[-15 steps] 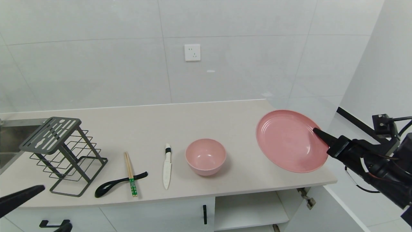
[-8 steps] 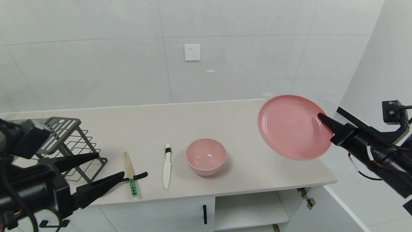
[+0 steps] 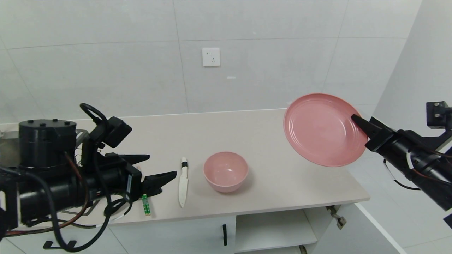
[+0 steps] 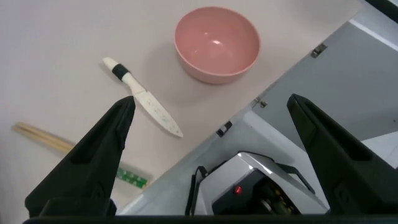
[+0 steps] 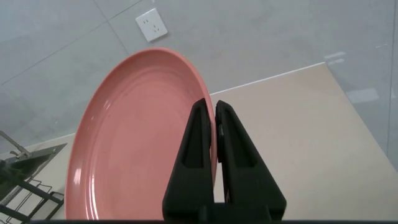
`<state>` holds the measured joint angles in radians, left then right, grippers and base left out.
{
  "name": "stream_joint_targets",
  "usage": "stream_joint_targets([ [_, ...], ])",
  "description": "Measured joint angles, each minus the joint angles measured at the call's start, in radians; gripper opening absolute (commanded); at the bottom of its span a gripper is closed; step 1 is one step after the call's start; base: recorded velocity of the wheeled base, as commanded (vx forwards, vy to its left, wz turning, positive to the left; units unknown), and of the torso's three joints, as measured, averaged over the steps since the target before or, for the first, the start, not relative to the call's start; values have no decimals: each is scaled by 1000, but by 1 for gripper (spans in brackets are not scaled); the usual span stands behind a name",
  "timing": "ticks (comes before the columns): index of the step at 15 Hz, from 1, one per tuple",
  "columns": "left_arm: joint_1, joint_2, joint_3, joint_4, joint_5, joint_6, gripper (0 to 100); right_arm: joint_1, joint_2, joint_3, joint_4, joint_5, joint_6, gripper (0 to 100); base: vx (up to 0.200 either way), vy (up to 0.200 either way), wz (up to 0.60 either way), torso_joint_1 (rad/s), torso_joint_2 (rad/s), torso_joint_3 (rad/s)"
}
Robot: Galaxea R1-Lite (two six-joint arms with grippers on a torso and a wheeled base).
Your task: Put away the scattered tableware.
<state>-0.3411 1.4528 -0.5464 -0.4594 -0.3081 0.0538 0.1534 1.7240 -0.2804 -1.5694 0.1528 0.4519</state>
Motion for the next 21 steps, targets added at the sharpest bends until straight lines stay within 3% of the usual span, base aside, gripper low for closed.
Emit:
stream_joint_targets([
  [4,-16,193,-13,-184,13,-6,100,-1,-3,-3,0,0,-5,0,0,0,0,0,0,0],
  [10,-45,429,-113,-235,57,-17,100,0,-13,-2,0,0,-6,0,0,0,0,0,0,0],
  [14,-51,560,-168,-383,61,-25,100,-1,-34,0,0,1,-5,0,0,0,0,0,0,0],
  [18,-85,665,-238,-390,74,-98,100,-1,-44,1,0,2,-5,0,0,0,0,0,0,0],
  [20,-110,708,-284,-386,119,-157,100,0,-44,2,0,2,-6,0,0,0,0,0,0,0],
  [21,-118,730,-304,-385,132,-168,100,0,-44,3,0,2,-5,0,0,0,0,0,0,0],
])
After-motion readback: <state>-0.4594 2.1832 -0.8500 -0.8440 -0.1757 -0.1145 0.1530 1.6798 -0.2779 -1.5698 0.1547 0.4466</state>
